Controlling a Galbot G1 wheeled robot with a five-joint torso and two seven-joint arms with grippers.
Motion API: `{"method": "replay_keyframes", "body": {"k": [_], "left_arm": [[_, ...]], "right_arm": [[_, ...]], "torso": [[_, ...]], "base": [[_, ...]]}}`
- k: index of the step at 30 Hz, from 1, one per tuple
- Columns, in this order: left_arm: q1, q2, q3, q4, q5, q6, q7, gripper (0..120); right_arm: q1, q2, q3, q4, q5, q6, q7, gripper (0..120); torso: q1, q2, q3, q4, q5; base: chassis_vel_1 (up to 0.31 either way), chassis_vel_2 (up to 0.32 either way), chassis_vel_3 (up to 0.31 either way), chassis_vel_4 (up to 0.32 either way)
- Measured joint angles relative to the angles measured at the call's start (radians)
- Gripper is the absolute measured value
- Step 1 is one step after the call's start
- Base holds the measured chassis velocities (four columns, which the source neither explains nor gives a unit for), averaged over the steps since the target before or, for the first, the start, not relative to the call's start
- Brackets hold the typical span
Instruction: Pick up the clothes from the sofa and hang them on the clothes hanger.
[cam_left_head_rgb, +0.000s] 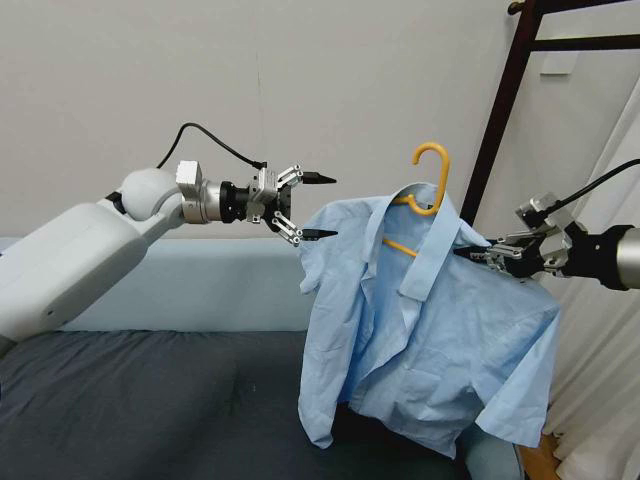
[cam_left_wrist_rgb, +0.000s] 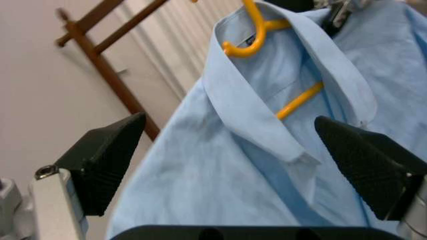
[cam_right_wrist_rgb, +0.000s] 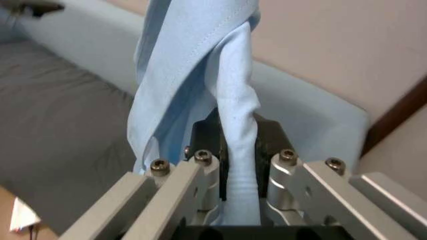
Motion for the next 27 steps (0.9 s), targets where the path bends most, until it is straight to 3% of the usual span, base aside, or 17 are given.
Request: {"method": "replay_keyframes", "body": {"k": [1, 2, 5, 9, 17, 23, 27], "left_arm": [[0.052, 0.016, -0.002, -0.057, -0.013, -0.003, -0.093, 100], [0.052, 0.016, -0.002, -0.057, -0.013, -0.003, -0.093, 100], [0.183, 0.016, -0.019, -0.189, -0.015, -0.003, -0.272, 100], [0.246, -0.017, -0.020, -0.238, 0.005, 0.001, -0.392, 100], [0.287, -0.091, 0.017, -0.240, 0.018, 0.033, -0.510, 100], [0.278, -0.172, 0.052, -0.188, 0.024, 0.050, -0.575, 99], [0.265, -0.227, 0.088, -0.151, 0.022, 0.059, -0.608, 87]], "right_arm": [[0.000, -0.005, 0.020, 0.007, 0.055, -0.011, 0.070, 8], [0.000, -0.005, 0.020, 0.007, 0.055, -0.011, 0.070, 8], [0.010, -0.022, 0.047, 0.030, 0.170, -0.029, 0.273, 8], [0.011, -0.032, 0.060, 0.046, 0.225, -0.027, 0.369, 8], [0.034, -0.035, 0.069, 0.062, 0.293, -0.031, 0.411, 8], [0.062, -0.050, 0.074, 0.081, 0.371, -0.036, 0.439, 8], [0.068, -0.065, 0.075, 0.077, 0.380, -0.034, 0.433, 8]], "torso": [[0.000, 0.000, 0.000, 0.0001, -0.0001], [0.000, 0.000, 0.000, 0.0001, -0.0001], [0.000, 0.000, 0.000, 0.0003, -0.0001], [0.000, 0.000, 0.000, -0.0004, 0.0003], [0.000, 0.000, 0.000, 0.0000, 0.0005], [0.000, 0.000, 0.000, 0.0000, 0.0004], [0.000, 0.000, 0.000, -0.0001, 0.0004]], "base": [[0.000, 0.000, 0.000, 0.000], [0.000, 0.000, 0.000, 0.000], [0.000, 0.000, 0.000, 0.000], [0.000, 0.000, 0.000, 0.000], [0.000, 0.000, 0.000, 0.000], [0.000, 0.000, 0.000, 0.000], [0.000, 0.000, 0.000, 0.000]]}}
